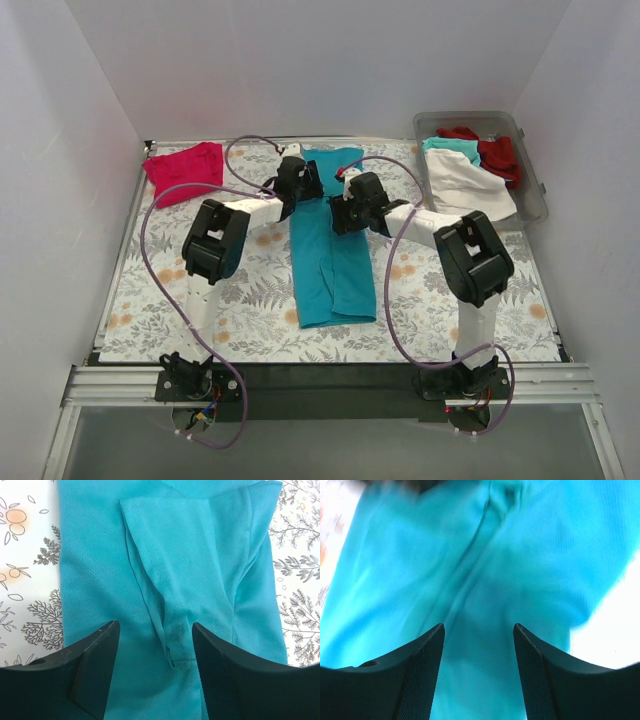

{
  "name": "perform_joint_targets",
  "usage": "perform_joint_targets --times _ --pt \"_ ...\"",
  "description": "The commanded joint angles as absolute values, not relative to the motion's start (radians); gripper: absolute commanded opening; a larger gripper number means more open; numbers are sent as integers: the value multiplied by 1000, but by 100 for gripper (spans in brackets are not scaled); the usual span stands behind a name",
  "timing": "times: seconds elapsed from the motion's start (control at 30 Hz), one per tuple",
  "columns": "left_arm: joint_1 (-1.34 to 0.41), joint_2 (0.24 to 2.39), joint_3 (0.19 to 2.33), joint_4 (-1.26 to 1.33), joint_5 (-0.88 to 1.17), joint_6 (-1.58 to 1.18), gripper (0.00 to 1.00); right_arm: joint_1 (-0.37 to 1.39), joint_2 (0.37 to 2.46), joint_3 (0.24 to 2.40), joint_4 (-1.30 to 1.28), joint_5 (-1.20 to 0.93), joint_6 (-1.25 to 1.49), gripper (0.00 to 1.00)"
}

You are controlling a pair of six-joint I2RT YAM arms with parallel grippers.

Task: Fold and stack the t-shirts
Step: Fold the tshirt

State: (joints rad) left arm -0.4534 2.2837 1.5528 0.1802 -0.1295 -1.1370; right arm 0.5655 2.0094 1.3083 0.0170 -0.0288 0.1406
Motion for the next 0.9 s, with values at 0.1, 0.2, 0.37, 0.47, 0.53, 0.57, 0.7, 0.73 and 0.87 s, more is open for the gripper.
perform_joint_targets --times 0.1,0.2,0.37,0.47,0.53,0.57,0.7,0.73,0.87 --pt "-449 2093 1572 196 -104 -1055 58 581 1662 1128 20 -31 114 53" --pt "-451 1959 1465 196 -97 -1077 59 583 1516 990 20 -18 132 54" --pt "-456 1734 1173 167 -130 -1182 59 589 1295 784 12 -5 225 54" --pt "-469 1558 968 160 -121 -1250 59 600 1188 677 2 -9 271 54" --pt "-494 1494 845 135 -117 -1301 59 612 1141 634 -37 -12 291 54" --pt "-520 1439 810 124 -129 -1316 59 620 1103 624 -54 -12 296 54" --pt "-606 1338 660 33 -184 -1402 59 659 1032 572 -133 -5 316 55" --pt "-624 1322 638 12 -208 -1440 59 664 1019 560 -141 -5 331 55" --pt "-725 1238 523 -67 -248 -1523 59 675 959 497 -153 -9 367 55"
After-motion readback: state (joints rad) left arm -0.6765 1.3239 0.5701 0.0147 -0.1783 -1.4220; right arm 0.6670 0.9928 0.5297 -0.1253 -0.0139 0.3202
